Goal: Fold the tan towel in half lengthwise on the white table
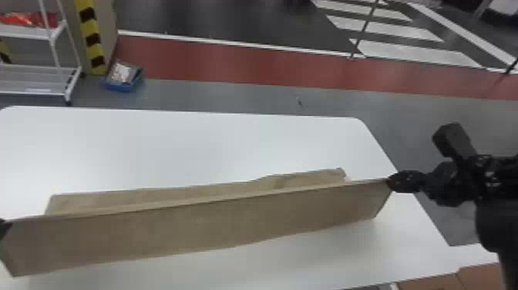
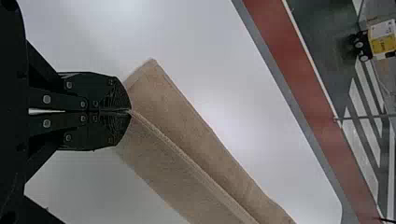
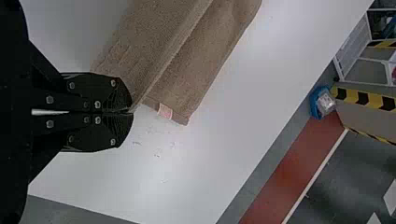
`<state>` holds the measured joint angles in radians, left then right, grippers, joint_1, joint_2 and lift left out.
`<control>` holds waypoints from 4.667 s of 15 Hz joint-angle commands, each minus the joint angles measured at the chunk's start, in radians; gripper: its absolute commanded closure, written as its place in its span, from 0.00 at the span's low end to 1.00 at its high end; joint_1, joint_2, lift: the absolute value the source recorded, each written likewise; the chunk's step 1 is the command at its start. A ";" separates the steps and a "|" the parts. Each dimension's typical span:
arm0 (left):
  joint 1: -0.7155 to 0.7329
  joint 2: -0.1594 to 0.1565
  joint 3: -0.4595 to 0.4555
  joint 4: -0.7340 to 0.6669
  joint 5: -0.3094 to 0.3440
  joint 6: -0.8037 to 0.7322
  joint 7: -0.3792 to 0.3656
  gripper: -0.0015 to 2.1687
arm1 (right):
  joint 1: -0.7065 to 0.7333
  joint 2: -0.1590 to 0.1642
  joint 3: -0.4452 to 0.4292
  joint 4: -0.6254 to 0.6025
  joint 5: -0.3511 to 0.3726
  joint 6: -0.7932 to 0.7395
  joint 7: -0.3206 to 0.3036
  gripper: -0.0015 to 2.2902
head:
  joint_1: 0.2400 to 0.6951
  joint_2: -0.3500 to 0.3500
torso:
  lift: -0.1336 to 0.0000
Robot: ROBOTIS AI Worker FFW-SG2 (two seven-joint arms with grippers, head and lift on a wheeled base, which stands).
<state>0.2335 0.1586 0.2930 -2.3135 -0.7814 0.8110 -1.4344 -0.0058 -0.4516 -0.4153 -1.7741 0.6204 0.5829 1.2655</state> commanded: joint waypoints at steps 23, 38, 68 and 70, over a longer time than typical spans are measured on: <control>-0.258 0.027 -0.146 0.410 -0.065 0.026 0.207 0.09 | -0.390 0.007 0.362 0.469 0.157 -0.001 -0.135 0.31 | 1.00 0.30 | 0.27; 0.026 -0.105 0.186 0.279 0.697 -0.229 0.698 0.03 | -0.013 0.171 0.089 -0.018 -0.205 0.067 -0.328 0.04 | 1.00 0.38 | 0.27; 0.374 -0.161 -0.005 0.226 0.896 -0.873 1.233 0.03 | 0.454 0.453 0.446 -0.174 -0.562 -0.596 -1.175 0.04 | 1.00 0.78 | 0.27; 0.374 -0.161 -0.006 0.227 0.896 -0.873 1.232 0.03 | 0.455 0.453 0.446 -0.174 -0.562 -0.590 -1.175 0.04 | 1.00 0.78 | 0.27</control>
<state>0.6072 0.0000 0.2876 -2.0873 0.1153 -0.0619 -0.2021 0.4487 -0.0031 0.0308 -1.9481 0.0583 -0.0091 0.0905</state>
